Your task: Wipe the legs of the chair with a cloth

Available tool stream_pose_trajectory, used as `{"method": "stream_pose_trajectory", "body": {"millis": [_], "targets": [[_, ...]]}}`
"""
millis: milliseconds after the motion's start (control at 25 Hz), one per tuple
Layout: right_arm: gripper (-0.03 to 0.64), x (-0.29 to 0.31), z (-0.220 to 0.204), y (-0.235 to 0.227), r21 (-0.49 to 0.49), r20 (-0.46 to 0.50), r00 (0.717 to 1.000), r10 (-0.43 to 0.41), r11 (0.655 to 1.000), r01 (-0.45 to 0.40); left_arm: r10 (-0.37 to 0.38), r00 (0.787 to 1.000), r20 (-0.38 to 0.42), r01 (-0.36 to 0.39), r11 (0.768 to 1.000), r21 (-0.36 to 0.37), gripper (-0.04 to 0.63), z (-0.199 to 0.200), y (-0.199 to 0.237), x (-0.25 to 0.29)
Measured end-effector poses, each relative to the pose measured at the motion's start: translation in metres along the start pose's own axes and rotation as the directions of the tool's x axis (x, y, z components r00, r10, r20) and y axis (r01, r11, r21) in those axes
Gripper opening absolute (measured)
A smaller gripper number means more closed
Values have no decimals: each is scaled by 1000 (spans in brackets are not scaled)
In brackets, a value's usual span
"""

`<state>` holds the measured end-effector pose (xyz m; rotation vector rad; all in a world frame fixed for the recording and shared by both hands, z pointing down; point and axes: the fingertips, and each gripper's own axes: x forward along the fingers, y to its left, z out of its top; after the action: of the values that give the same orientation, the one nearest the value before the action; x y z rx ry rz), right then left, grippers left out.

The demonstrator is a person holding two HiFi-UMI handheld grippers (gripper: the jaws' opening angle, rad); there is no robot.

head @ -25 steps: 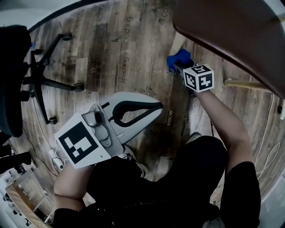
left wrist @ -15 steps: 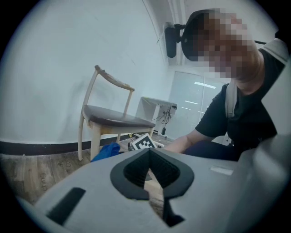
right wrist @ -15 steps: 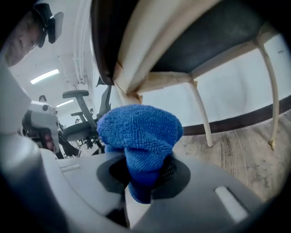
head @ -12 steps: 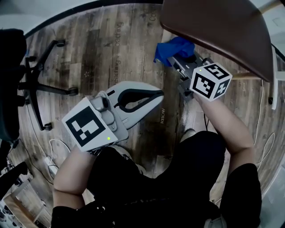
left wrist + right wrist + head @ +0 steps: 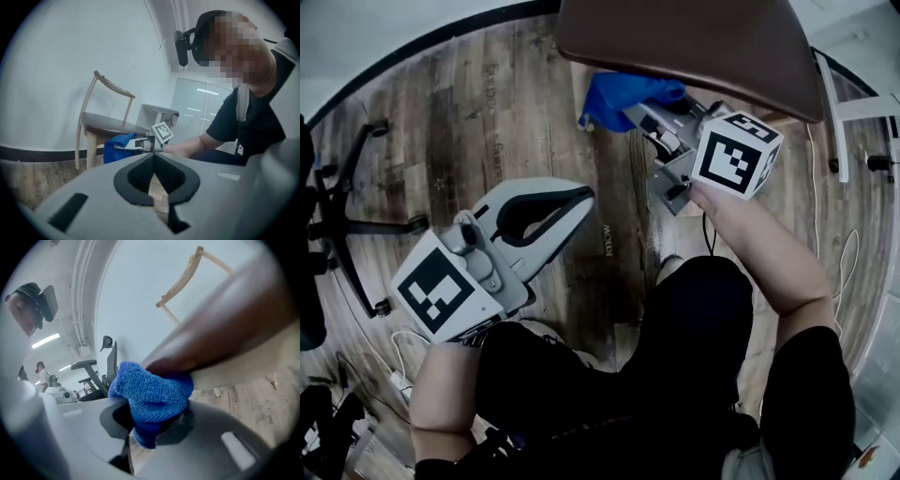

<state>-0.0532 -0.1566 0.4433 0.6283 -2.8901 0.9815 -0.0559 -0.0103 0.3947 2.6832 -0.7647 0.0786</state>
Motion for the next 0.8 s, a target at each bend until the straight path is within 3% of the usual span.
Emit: {"method": "stream_pose_trajectory", "body": {"millis": [320,520,800], "targets": [[86,-129,32,-46,119,86,971,-223,970,212,-42,999,0,42,999,6,0,1,-10,28],[84,-201,44,-83,141,112,910,-398,913,382,-60,998,-27,61,998,13,0,-4,-11,43],[84,-273,65,-119,139,110,837,-537,842,522,-55,998,-30,55,999,-2,0,-8,-5,50]]}}
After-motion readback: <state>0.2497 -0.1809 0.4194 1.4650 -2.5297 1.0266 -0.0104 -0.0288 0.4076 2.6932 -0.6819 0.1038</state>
